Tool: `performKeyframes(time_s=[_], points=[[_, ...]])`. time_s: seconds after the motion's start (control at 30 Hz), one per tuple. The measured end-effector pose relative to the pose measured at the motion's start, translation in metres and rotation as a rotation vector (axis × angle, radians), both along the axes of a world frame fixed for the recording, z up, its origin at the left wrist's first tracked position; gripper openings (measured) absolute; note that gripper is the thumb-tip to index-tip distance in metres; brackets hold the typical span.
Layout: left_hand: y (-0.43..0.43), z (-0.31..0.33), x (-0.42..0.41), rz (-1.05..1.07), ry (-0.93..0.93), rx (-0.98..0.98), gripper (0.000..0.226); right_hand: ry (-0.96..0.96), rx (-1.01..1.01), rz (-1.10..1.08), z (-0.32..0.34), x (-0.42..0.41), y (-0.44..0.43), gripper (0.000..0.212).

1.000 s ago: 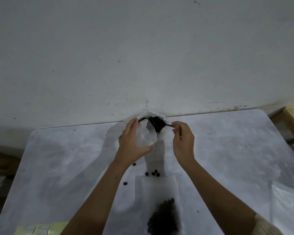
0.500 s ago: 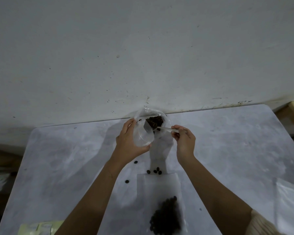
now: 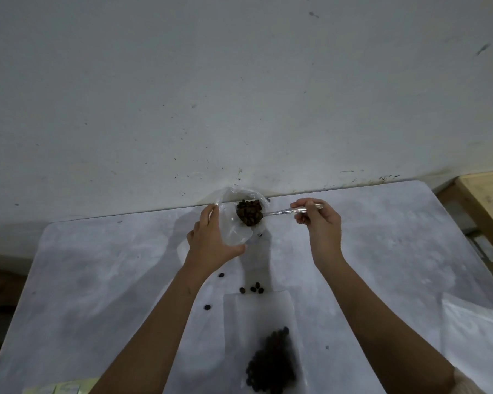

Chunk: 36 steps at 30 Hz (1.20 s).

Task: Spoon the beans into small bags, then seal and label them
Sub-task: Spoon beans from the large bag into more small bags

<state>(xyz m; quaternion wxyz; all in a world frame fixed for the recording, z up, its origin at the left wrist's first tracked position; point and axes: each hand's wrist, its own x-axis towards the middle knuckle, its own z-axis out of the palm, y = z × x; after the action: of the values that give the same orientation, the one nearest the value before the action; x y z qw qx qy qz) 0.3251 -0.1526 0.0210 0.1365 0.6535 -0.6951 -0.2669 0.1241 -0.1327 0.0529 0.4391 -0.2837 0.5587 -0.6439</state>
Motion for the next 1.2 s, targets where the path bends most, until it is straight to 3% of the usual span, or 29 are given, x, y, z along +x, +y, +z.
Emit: performKeyframes(time_s=[0.1,0.27,0.47,0.53,0.8,1.2], points=[[0.001,0.001,0.003,-0.017,0.002,0.005,0.109,0.077,-0.041,0.09,0.002,0.006,0.005,0.022],[0.004,0.001,0.011,-0.046,0.016,-0.007,0.107,0.105,-0.113,0.027,-0.002,0.001,0.007,0.025],[0.006,0.0,0.011,-0.064,0.054,-0.058,0.105,0.525,-0.115,0.208,-0.027,0.018,0.008,0.022],[0.006,-0.001,0.011,-0.078,0.066,-0.075,0.103,0.545,-0.087,0.174,-0.037,0.027,0.01,0.024],[0.005,-0.003,0.012,-0.139,0.247,-0.036,0.098,0.145,0.176,-0.158,-0.062,0.041,0.006,0.024],[0.006,-0.007,0.011,-0.166,0.323,0.033,0.099,-0.25,0.341,-0.166,-0.059,0.048,-0.001,0.025]])
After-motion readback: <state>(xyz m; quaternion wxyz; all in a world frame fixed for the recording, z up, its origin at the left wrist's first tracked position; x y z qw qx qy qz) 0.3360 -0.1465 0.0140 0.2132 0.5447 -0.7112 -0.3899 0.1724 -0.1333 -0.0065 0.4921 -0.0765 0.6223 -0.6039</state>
